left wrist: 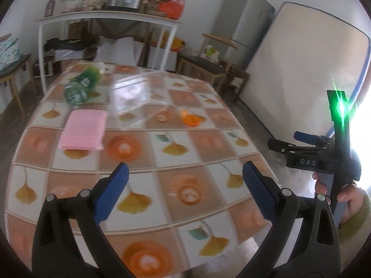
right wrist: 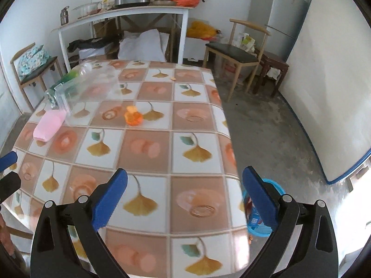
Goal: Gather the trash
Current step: 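Swing both open tools back over the table, then close the right tool on the orange peel while the left tool approaches the pink sponge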
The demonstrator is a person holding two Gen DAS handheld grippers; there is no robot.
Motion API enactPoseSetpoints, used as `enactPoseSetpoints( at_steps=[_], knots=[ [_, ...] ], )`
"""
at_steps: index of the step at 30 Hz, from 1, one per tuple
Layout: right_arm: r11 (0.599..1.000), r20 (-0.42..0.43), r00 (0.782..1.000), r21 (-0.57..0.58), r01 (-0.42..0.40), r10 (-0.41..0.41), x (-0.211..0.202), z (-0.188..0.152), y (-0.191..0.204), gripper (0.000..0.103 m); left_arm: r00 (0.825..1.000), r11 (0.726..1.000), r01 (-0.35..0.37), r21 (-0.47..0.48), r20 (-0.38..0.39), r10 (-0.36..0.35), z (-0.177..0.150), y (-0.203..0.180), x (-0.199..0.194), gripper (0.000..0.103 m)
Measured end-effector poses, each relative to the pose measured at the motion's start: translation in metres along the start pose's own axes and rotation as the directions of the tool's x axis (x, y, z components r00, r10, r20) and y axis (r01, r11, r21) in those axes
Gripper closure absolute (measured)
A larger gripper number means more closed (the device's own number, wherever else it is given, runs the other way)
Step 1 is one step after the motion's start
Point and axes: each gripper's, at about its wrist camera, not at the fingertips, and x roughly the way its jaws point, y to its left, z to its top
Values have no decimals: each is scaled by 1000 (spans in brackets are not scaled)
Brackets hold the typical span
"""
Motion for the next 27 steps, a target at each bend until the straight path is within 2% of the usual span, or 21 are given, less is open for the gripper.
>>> enactPoseSetpoints(
  at_steps=[4, 11, 17, 22, 27],
  knots=[
    [999, 6, 999, -11, 33, -33, 0, 12, 17, 7, 1000, 999, -29, -21, 11, 29, 3, 21, -3, 8],
    [1000, 32, 999, -7, 22, -22, -10, 29, 34, 7, 999, 996, -49, -81, -9, 48, 7, 47, -1, 8],
    [1000, 43, 999, 0, 25, -25, -13, 38, 40, 7, 992, 982, -125, -139, -27, 122, 10, 62, -1, 8],
    [1000, 47, 999, 22, 12, -13, -15, 44, 42, 7, 982, 966, -190, -172, -15, 191, 13, 69, -9, 8],
    [1000, 56, 998, 17, 18, -19, -19, 44, 49, 7, 962, 944, -272, -189, -30, 271, 12, 75, -11, 8]
  ],
)
